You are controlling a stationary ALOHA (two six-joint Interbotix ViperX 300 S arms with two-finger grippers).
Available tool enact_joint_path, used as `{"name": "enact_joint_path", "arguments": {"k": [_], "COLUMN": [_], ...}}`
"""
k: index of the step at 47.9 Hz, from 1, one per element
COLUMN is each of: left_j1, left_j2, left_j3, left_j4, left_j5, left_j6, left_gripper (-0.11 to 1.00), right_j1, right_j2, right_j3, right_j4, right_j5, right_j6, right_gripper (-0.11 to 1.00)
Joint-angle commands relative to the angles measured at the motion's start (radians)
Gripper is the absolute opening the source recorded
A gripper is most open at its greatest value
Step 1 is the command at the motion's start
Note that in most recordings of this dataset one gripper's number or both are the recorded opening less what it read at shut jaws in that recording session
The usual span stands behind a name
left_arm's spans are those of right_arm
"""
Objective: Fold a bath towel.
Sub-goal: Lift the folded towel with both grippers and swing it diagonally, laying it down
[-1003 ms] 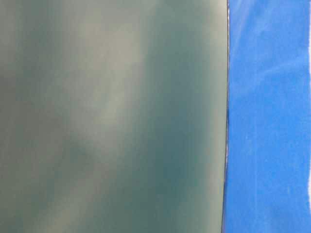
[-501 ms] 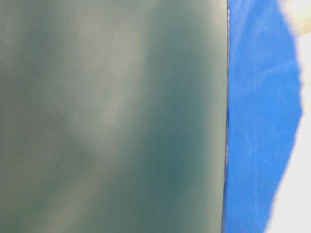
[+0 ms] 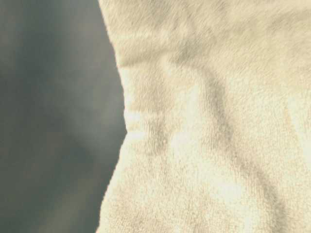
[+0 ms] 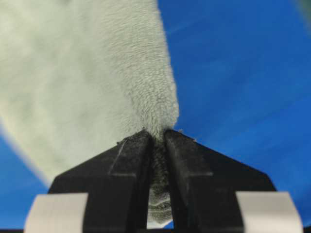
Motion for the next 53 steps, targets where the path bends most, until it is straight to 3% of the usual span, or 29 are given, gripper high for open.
{"name": "enact_joint_path", "arguments": {"k": [1, 7, 12, 21, 30, 41, 47, 53], "left_j1": [-0.031, -0.094, -0.155, -0.221, -0.222, -0.21, -0.201, -0.198], "left_j2": [0.028, 0.104, 0.167, 0.29, 0.379, 0.423, 0.449, 0.485], "left_j3": [-0.054, -0.109, -0.166, -0.299, -0.411, -0.48, -0.518, -0.578], "left_j4": [0.006, 0.015, 0.028, 0.075, 0.123, 0.133, 0.133, 0.144], "left_j5": [-0.037, -0.106, -0.141, -0.166, -0.167, -0.163, -0.163, -0.163], "left_j6": [-0.034, -0.091, -0.1, -0.101, -0.101, -0.101, -0.097, -0.084], "left_gripper": [0.09, 0.09, 0.09, 0.09, 0.09, 0.09, 0.09, 0.09], "right_j1": [-0.044, -0.19, -0.333, -0.629, -0.822, -0.839, -0.796, -0.684], "right_j2": [0.015, 0.034, 0.04, 0.066, 0.129, 0.132, 0.064, -0.031], "right_j3": [-0.025, -0.028, -0.029, -0.04, -0.066, -0.066, -0.04, -0.021], "right_j4": [-0.097, -0.224, -0.276, -0.273, -0.247, -0.229, -0.16, -0.08], "right_j5": [0.037, 0.046, -0.018, -0.281, -0.476, -0.483, -0.422, -0.305], "right_j6": [-0.005, -0.018, -0.066, -0.212, -0.272, -0.287, -0.288, -0.288], "right_gripper": [0.13, 0.13, 0.13, 0.13, 0.13, 0.13, 0.13, 0.13]}}
